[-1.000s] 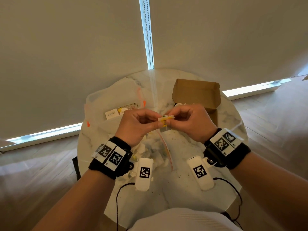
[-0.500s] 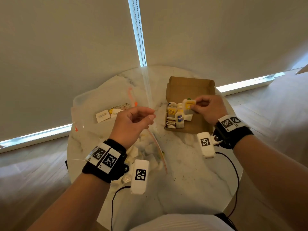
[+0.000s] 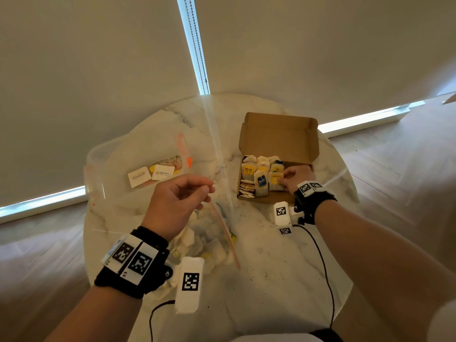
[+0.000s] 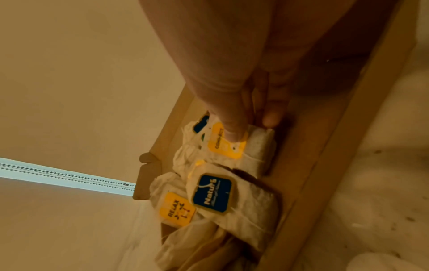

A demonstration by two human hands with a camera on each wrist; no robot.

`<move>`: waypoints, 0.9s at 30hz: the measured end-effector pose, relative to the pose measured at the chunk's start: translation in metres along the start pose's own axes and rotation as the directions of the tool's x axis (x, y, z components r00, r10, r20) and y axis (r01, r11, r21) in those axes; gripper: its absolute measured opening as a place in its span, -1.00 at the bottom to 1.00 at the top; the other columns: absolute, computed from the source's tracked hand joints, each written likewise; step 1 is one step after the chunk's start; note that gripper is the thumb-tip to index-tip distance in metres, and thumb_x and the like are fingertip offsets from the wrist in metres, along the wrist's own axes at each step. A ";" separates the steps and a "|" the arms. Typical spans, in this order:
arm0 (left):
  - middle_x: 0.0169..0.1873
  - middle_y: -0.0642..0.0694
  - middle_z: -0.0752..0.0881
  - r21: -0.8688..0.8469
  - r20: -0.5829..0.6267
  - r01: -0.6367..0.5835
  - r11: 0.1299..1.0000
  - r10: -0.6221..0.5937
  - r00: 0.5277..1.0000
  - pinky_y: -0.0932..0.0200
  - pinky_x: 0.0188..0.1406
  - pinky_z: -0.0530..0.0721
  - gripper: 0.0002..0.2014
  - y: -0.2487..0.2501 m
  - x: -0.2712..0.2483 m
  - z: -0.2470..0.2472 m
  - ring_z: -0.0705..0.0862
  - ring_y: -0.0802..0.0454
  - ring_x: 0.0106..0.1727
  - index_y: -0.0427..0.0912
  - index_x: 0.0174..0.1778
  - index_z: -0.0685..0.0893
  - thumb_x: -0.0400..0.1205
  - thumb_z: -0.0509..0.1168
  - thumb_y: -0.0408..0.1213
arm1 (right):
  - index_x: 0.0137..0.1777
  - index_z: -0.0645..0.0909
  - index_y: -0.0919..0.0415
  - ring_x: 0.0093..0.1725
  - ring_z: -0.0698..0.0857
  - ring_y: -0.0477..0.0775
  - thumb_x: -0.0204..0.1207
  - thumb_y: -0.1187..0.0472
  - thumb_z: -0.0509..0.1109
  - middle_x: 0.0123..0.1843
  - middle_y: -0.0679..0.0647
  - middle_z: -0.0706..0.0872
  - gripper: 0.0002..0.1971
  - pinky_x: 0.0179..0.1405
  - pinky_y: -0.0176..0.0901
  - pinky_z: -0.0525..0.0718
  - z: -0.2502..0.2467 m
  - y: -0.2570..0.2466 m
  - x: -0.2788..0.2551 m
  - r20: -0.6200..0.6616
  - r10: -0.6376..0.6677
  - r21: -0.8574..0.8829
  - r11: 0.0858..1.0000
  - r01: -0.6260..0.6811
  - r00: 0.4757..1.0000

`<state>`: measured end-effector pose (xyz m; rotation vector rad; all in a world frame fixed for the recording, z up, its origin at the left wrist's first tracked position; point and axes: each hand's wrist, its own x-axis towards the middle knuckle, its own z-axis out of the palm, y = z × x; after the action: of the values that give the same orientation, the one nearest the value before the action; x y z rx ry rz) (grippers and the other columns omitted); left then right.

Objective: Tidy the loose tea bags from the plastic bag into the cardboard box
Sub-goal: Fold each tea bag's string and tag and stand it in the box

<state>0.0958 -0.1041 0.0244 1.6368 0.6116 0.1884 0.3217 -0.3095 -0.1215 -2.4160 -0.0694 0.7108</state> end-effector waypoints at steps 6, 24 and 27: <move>-0.17 -0.14 0.85 0.012 0.002 0.019 1.000 -0.019 1.000 0.20 -0.26 0.75 -0.83 -0.005 0.005 -0.002 0.79 -0.02 -0.20 -0.19 -0.04 0.80 0.63 0.36 -0.52 | -0.03 0.79 0.13 -0.06 0.74 0.07 0.42 0.16 0.61 -0.13 0.01 0.77 -0.85 0.07 -0.17 0.68 0.004 -0.002 0.002 -0.068 -0.006 -0.025 1.000 0.005 0.998; -0.18 -0.15 0.84 0.017 -0.017 0.029 0.999 -0.029 0.999 0.21 -0.25 0.76 -0.85 -0.006 -0.001 -0.009 0.79 -0.02 -0.20 -0.25 -0.04 0.80 0.63 0.36 -0.53 | 0.17 0.75 0.24 -0.09 0.75 0.10 0.52 0.32 0.45 -0.07 0.17 0.82 -0.76 -0.12 -0.20 0.69 -0.004 -0.019 -0.013 -0.006 0.015 -0.093 0.996 -0.016 1.000; -0.19 -0.11 0.85 0.047 0.009 0.050 0.998 -0.050 0.999 0.18 -0.24 0.76 -0.85 -0.008 -0.002 -0.008 0.79 -0.01 -0.20 -0.21 -0.04 0.80 0.64 0.36 -0.50 | 0.32 0.67 0.29 0.16 0.73 0.21 0.51 0.36 0.45 0.15 0.22 0.78 -0.64 0.16 -0.14 0.66 -0.013 -0.017 -0.021 -0.004 0.052 -0.121 0.991 -0.052 0.999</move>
<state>0.0880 -0.0977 0.0190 1.6649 0.6528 0.1303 0.3127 -0.3070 -0.0934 -2.5414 -0.0510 0.7490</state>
